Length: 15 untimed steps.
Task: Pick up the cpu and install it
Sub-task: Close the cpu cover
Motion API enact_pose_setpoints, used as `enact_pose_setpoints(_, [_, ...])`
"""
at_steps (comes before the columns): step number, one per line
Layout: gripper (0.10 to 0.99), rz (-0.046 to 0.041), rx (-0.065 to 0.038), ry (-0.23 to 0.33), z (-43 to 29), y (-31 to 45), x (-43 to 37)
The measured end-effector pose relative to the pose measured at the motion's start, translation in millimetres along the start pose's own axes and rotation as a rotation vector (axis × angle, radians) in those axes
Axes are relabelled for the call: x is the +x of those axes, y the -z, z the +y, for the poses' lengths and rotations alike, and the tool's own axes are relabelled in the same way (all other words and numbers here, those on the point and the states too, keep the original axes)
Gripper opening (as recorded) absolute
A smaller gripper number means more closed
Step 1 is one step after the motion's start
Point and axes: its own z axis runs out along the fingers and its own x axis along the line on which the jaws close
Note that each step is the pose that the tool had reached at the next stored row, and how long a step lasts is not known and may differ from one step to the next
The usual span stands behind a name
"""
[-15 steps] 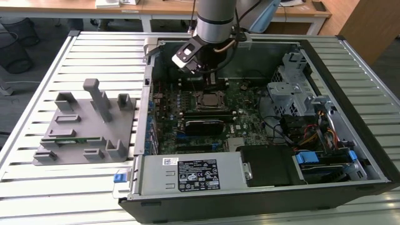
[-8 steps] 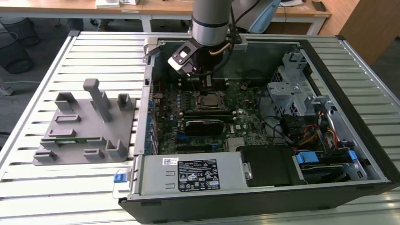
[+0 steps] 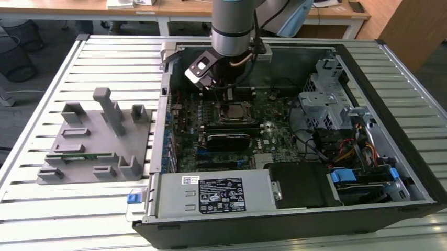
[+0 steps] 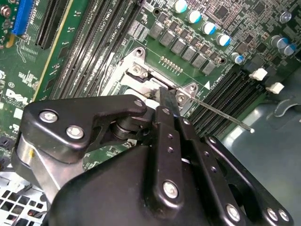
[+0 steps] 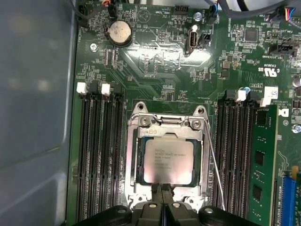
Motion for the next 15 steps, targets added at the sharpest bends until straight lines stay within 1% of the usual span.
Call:
enact_pose_setpoints(1, [0.106,0.0000,0.000,0.000,0.0,-0.7,0.1])
enact_pose_setpoints(2, [0.106,0.0001,0.000,0.000,0.0,-3.4,0.3])
enact_pose_setpoints(8, [0.106,0.0000,0.000,0.000,0.0,-6.8,0.4])
enact_pose_setpoints(13, [0.106,-0.0001,0.000,0.000,0.0,-7.1,0.4])
enact_pose_setpoints(15, [0.106,-0.0001,0.000,0.000,1.1,-7.2,0.3])
